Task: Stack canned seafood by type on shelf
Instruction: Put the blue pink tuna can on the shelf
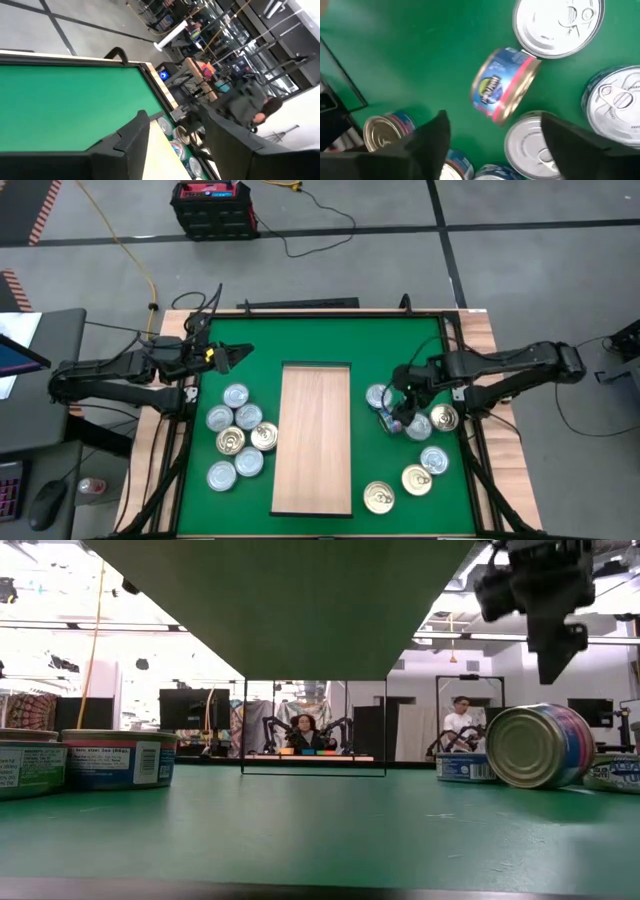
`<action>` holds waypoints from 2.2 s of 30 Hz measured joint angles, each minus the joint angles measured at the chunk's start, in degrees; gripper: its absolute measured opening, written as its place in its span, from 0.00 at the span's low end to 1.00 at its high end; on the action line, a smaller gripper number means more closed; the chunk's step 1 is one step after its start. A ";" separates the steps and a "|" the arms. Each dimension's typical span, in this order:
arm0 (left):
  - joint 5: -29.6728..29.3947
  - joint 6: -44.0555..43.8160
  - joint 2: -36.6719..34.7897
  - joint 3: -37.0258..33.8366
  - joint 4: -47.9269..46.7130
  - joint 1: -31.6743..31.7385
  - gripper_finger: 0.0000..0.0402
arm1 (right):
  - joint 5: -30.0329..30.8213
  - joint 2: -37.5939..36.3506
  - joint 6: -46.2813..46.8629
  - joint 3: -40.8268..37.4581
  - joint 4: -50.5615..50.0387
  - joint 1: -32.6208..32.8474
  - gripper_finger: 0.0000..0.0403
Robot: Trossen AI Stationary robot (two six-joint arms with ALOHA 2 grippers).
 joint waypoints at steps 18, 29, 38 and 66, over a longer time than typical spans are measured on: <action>2.22 -1.05 -0.02 0.00 -2.12 1.18 0.50 | 17.65 15.45 17.44 5.14 -2.81 12.94 0.92; 10.15 -0.15 -0.02 0.00 -1.97 1.18 0.50 | 18.94 20.06 17.64 1.58 4.25 14.23 0.88; 12.10 -1.10 -0.02 0.00 -1.99 1.16 0.50 | 17.51 18.87 11.63 0.10 4.47 15.42 0.60; 10.15 1.88 6.75 0.04 3.81 -0.02 0.50 | 37.11 10.79 -78.69 17.21 27.21 14.42 0.56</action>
